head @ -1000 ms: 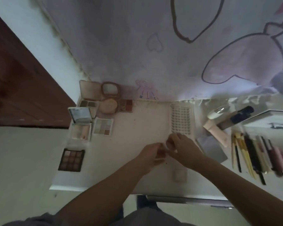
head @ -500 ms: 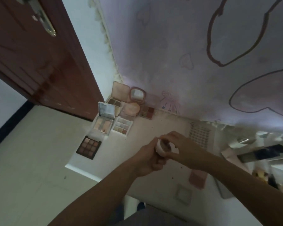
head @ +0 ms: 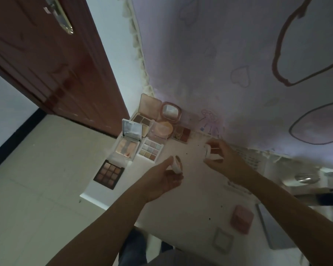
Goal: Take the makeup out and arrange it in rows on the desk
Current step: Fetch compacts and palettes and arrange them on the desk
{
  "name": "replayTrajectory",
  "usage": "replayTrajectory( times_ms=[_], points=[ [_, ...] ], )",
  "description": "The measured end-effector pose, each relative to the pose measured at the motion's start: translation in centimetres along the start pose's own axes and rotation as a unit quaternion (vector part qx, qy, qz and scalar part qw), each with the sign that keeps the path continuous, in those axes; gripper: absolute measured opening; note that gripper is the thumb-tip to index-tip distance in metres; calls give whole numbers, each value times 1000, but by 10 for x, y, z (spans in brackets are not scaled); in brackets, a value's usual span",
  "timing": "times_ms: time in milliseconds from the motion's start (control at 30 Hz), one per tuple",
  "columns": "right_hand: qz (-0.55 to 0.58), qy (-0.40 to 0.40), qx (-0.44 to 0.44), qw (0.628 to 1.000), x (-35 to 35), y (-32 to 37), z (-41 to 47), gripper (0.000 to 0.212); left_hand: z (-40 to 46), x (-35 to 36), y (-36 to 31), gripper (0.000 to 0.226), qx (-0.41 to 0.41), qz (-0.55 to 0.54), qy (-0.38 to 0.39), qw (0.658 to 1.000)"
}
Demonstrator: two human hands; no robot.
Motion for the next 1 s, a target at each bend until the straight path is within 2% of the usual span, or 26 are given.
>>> replayTrajectory(
  times_ms=[67, 133, 233, 333, 367, 433, 567, 600, 633, 700, 767, 933, 1000],
  points=[
    [23, -32, 66, 997, 10, -25, 11, 42, 4, -9, -8, 21, 77, 77, -51, 993],
    [25, -53, 106, 993, 25, -39, 19, 43, 6, -16, -12, 31, 135, 198, -113, 964],
    [-10, -70, 103, 992, 45, -45, 31, 45, 11, -22, -14, 39, 192, 409, -211, 867],
    [-105, -44, 93, 989, 54, -45, 38, 47, 18, -25, -12, 34, 221, 535, -291, 762],
    [-146, -33, 79, 986, 55, -44, 40, 46, 19, -27, -9, 34, 233, 566, -311, 727],
    [-211, -15, 54, 976, 58, -41, 42, 43, 19, -29, -4, 37, 269, 596, -328, 681],
    [-252, -8, 60, 966, 69, -33, 47, 46, 13, -29, -3, 36, 339, 636, -378, 582],
    [-253, -4, 68, 965, 73, -32, 48, 45, 13, -28, -4, 36, 347, 635, -389, 570],
    [-252, 1, 76, 965, 77, -31, 48, 43, 15, -28, -5, 36, 341, 632, -390, 577],
    [-235, -2, 84, 968, 83, -30, 48, 38, 21, -33, -6, 38, 300, 616, -384, 619],
    [-217, -20, 86, 972, 85, -28, 49, 35, 27, -37, -7, 39, 287, 602, -386, 638],
    [-166, -25, 103, 980, 76, -25, 48, 29, 25, -34, -8, 36, 293, 598, -380, 642],
    [-150, -18, 109, 982, 58, -23, 38, 21, 20, -27, -3, 33, 310, 618, -346, 635]
  ],
)
Point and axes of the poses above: each hand's wrist, its own z-axis towards the middle knuckle, its own x-axis out of the palm, y = z × x, the point moved 5 cm from there along z, towards the middle knuckle, and after that the axes turned 4 degrees about -x, right-handed, at the moved point
